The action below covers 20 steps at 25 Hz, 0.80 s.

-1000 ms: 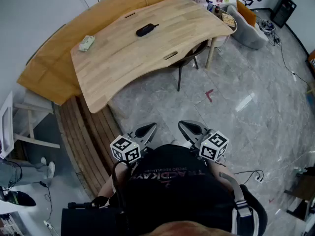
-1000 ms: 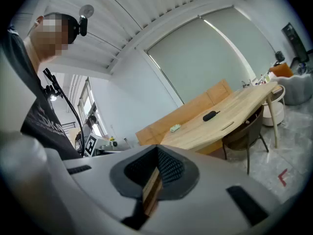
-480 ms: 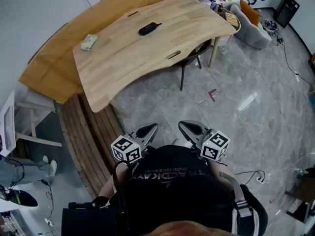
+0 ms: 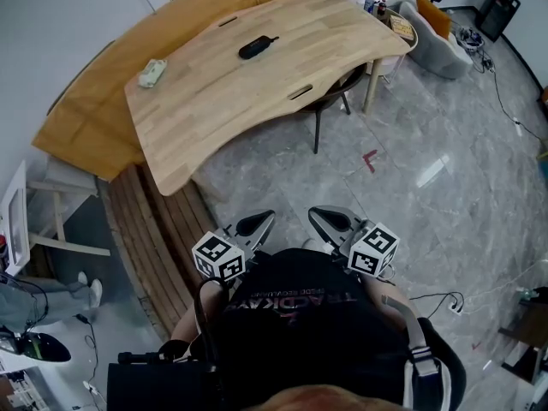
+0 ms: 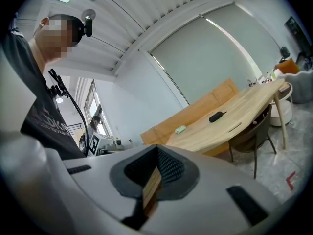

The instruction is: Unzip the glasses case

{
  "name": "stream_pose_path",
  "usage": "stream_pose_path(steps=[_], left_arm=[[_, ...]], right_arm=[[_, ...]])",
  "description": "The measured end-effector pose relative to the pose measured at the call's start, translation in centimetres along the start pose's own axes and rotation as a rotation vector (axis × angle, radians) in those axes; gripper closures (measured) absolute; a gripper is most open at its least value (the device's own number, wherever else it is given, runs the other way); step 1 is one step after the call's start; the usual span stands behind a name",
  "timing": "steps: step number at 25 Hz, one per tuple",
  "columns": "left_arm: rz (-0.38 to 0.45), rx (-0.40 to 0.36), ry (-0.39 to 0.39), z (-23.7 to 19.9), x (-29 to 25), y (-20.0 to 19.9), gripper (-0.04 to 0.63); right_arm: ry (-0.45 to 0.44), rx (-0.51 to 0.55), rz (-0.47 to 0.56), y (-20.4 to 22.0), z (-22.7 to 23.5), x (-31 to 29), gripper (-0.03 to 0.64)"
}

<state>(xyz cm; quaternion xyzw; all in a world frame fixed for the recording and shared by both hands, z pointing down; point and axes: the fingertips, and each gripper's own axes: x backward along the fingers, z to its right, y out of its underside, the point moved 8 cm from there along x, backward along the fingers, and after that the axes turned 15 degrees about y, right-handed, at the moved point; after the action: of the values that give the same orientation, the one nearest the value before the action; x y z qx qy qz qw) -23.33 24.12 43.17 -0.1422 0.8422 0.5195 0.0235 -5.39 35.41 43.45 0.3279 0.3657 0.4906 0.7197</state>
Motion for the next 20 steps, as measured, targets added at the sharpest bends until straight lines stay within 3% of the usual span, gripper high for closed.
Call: stream_pose_path(steps=[20], left_arm=[[0.019,0.020,-0.038,0.7,-2.4,-0.2,0.594]], right_arm=[[-0.015,-0.018,-0.009,-1.1,2.6,1.1,0.606]])
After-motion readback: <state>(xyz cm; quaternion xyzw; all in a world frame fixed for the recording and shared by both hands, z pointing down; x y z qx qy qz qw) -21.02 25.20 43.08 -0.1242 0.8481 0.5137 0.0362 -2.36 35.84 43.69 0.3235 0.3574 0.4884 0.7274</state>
